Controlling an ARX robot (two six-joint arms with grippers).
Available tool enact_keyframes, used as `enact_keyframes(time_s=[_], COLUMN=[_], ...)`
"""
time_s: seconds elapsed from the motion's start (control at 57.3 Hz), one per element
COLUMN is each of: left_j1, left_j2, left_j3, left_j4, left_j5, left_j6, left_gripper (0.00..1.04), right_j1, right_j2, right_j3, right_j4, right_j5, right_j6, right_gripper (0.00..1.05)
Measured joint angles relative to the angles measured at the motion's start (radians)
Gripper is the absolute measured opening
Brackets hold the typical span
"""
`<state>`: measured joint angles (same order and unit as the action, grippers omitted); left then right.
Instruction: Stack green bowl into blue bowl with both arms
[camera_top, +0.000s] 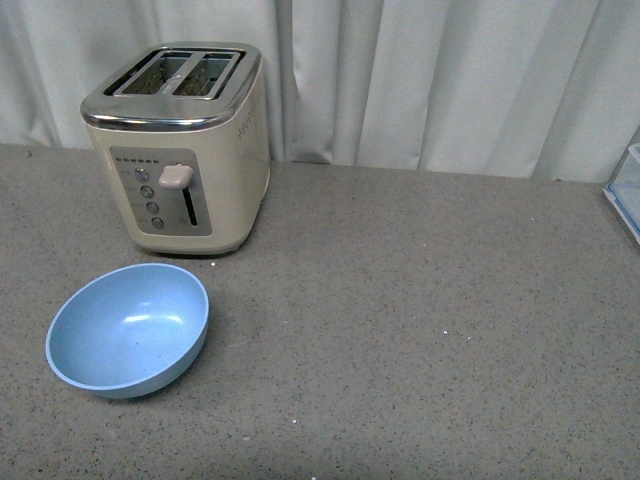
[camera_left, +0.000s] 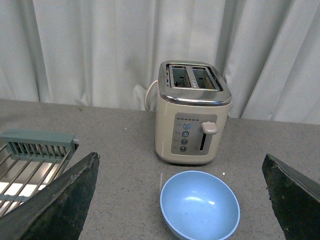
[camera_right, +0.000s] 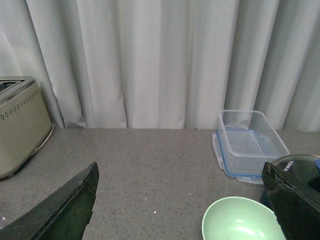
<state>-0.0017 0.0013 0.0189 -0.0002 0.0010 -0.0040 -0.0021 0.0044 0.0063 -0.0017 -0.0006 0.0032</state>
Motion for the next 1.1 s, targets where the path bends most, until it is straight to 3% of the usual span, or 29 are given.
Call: enact_keyframes(time_s=[1.1], left_j1=[0.000], left_j2=[0.000], left_j3=[0.000], left_j4=[0.000], left_j5=[0.000], left_j6=[0.000], left_gripper=[0.98], right_j1=[0.000], right_j2=[0.000], right_j3=[0.000], right_j4=[0.000], right_j5=[0.000], right_j6=[0.000], right_gripper=[0.96])
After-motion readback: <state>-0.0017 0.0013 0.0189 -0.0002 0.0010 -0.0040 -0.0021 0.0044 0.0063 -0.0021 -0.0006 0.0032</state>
